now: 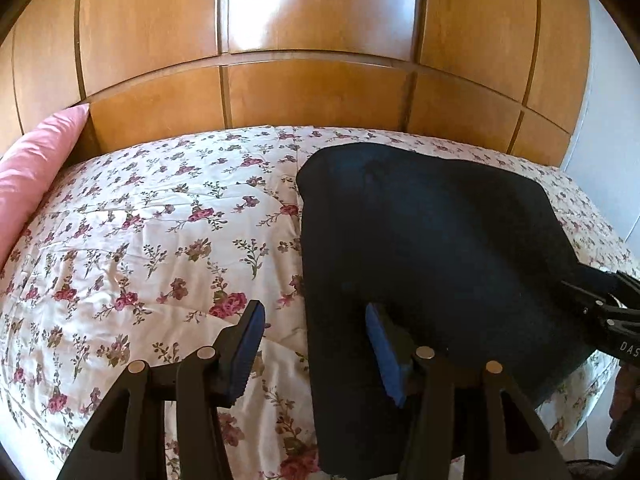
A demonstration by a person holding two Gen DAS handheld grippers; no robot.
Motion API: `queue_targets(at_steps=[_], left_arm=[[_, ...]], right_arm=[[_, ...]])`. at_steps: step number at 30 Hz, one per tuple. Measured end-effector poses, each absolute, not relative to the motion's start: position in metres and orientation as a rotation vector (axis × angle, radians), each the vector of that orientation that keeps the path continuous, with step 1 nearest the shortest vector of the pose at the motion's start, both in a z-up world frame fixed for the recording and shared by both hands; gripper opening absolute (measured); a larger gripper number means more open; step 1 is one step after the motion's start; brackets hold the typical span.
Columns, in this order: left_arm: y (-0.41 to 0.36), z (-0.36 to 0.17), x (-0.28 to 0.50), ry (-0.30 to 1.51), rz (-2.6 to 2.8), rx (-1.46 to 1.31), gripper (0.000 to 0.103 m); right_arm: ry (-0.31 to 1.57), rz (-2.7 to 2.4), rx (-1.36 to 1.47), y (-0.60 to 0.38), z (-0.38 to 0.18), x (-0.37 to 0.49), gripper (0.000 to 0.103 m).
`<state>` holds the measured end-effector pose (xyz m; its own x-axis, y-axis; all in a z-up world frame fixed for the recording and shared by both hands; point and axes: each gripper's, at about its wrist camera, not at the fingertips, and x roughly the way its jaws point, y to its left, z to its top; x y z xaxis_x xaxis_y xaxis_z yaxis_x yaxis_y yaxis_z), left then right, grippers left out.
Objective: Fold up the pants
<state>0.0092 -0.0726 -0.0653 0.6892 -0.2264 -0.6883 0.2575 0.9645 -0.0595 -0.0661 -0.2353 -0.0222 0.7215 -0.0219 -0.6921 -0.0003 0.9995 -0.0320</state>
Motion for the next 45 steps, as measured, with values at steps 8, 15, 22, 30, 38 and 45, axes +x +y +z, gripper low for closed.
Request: queue_targets(at_steps=[8, 15, 22, 30, 38, 45], left_arm=[[-0.068, -0.057, 0.002, 0.763, -0.275, 0.012, 0.057], [-0.059, -0.054, 0.003, 0.780, -0.283, -0.036, 0.061], [-0.052, -0.051, 0.008, 0.778, -0.333, -0.086, 0.077], [-0.048, -0.076, 0.061, 0.925, -0.513, -0.238, 0.082], [-0.053, -0.073, 0.082, 0.921, -0.728, -0.326, 0.039], [-0.040, -0.005, 0.137, 0.717, -0.680, -0.290, 0.038]], right_arm=[[0.771, 0.014, 0.016, -0.240, -0.016, -0.064, 0.073], [0.783, 0.047, 0.190, -0.261, 0.000, -0.065, 0.075], [0.782, 0.046, 0.316, -0.296, 0.006, -0.062, 0.091], [0.998, 0.205, 0.443, -0.327, -0.045, 0.007, 0.093], [0.961, 0.328, 0.464, -0.319, -0.032, 0.020, 0.046], [0.834, 0.412, 0.375, -0.288, 0.022, 0.080, 0.044]])
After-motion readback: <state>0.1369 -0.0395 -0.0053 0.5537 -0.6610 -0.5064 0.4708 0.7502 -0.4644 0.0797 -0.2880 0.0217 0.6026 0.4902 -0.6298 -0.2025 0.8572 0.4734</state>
